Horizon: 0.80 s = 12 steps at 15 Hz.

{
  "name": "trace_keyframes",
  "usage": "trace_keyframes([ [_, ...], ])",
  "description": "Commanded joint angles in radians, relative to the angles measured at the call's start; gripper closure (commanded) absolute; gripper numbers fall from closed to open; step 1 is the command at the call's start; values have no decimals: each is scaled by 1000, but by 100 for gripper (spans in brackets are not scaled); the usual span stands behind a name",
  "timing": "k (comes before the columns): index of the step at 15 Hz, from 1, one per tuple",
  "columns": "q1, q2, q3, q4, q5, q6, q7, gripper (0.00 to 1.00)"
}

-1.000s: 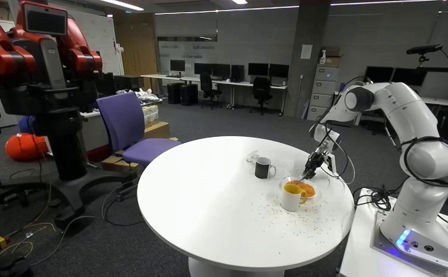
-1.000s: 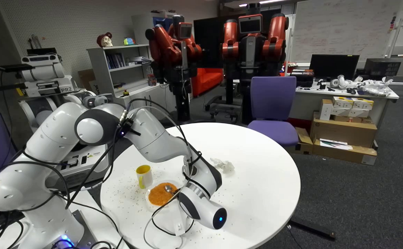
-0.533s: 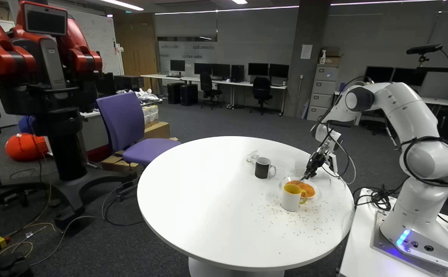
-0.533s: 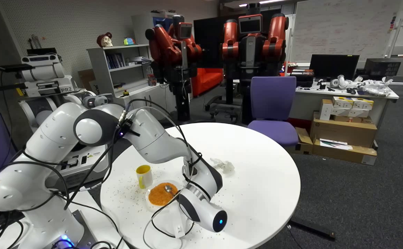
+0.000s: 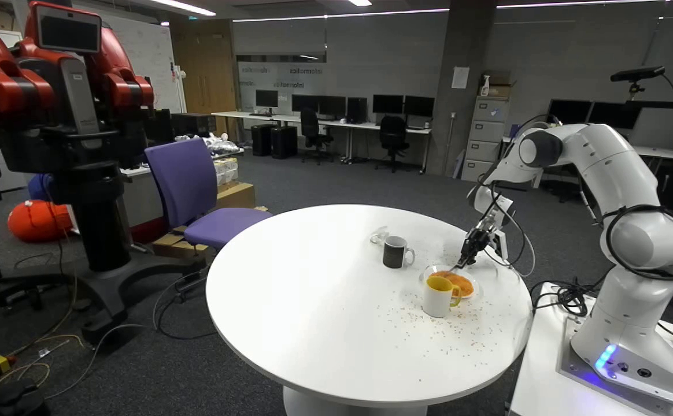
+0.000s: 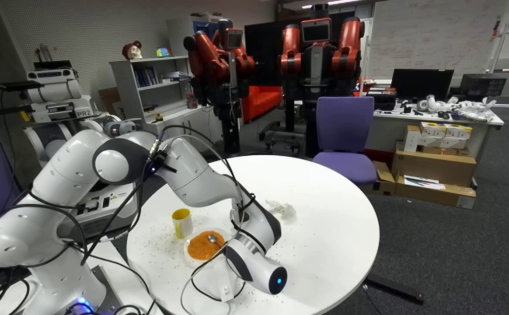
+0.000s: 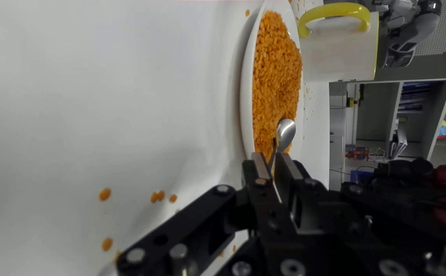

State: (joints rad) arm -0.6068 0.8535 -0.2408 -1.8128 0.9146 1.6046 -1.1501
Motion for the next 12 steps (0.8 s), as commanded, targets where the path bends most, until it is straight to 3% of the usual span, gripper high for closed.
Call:
trace_keyframes([
  [1,-14,-8,3,-1,6,-9,20,100],
  [12,-14,-44,-7,2,-10,-24,26,99],
])
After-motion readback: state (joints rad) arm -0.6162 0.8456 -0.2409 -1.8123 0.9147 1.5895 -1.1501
